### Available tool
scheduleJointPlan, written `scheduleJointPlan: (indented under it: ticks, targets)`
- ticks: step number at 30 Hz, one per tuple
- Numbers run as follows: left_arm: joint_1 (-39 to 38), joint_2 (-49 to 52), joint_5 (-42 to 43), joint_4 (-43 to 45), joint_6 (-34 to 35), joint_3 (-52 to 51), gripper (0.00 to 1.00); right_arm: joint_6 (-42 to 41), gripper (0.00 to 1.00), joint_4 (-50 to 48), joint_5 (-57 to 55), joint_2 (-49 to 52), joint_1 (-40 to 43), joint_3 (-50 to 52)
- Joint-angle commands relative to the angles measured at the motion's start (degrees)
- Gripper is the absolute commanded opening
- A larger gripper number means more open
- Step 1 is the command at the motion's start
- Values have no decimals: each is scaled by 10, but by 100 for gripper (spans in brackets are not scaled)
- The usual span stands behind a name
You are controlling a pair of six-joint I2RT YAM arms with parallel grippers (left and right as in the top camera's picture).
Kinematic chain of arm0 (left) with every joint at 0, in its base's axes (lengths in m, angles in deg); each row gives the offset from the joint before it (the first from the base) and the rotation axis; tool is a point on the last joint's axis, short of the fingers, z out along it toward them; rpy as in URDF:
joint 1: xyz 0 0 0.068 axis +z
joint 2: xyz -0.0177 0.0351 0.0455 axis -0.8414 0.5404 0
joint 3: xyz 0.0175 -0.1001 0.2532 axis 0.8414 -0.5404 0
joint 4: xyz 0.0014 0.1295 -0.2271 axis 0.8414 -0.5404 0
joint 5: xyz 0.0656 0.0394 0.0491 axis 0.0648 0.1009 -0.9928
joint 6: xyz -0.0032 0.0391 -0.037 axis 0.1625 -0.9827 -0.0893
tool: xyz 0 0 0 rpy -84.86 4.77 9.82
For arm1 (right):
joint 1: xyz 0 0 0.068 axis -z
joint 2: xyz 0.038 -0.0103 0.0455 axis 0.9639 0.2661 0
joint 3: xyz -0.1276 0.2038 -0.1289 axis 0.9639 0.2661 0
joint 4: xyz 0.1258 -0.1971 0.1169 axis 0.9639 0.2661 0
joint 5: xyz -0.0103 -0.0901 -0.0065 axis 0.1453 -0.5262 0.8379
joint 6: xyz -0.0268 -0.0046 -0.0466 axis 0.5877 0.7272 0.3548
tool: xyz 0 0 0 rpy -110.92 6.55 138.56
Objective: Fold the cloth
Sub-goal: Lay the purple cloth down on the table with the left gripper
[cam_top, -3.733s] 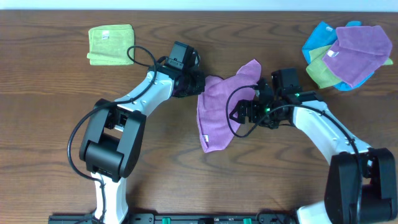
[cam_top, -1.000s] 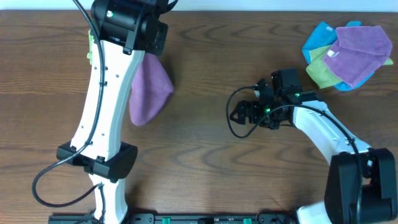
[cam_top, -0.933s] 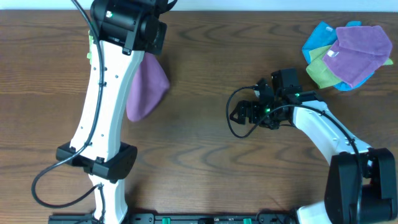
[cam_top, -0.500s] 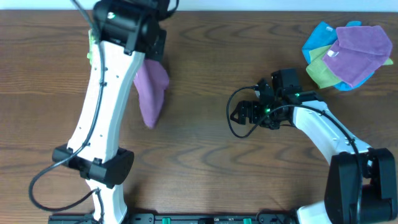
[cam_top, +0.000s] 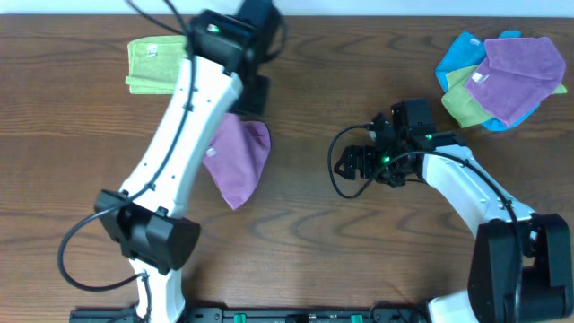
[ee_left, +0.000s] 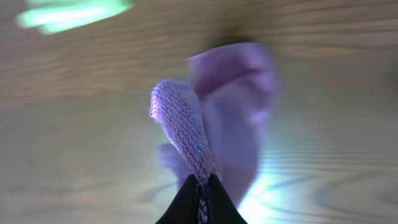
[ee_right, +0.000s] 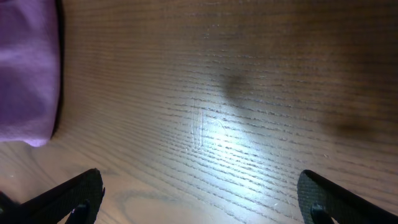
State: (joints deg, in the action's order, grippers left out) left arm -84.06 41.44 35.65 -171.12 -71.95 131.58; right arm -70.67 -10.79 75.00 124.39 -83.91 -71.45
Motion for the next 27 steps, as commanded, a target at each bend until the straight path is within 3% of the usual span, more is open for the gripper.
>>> scheduleJointPlan:
  ticks: [1, 5, 9, 15, 16, 17, 18, 27]
  targets:
    - [-46, 1, 96, 23, 0, -19, 6, 8, 99, 3, -7, -12, -4, 0]
    - [-97, 1, 134, 37, 0, -41, 6, -29, 99, 8, -35, -12, 11, 0]
    - [-142, 1, 168, 41, 6, -51, 6, -51, 99, 19, -102, -36, 91, 0]
    - [-195, 1, 214, 60, 27, -52, 7, 65, 99, 27, -95, -118, 249, 0]
    - [-205, 1, 226, 71, 27, -52, 21, 75, 99, 29, -76, -132, 266, 0]
    - [-214, 1, 228, 81, 27, -52, 64, 80, 99, 29, -55, -146, 279, 0]
    - [-223, 1, 227, 89, 26, -52, 95, 85, 99, 31, -47, -155, 286, 0]
    - [-283, 19, 203, 82, 15, -52, 95, 94, 99, 81, -13, -196, 292, 0]
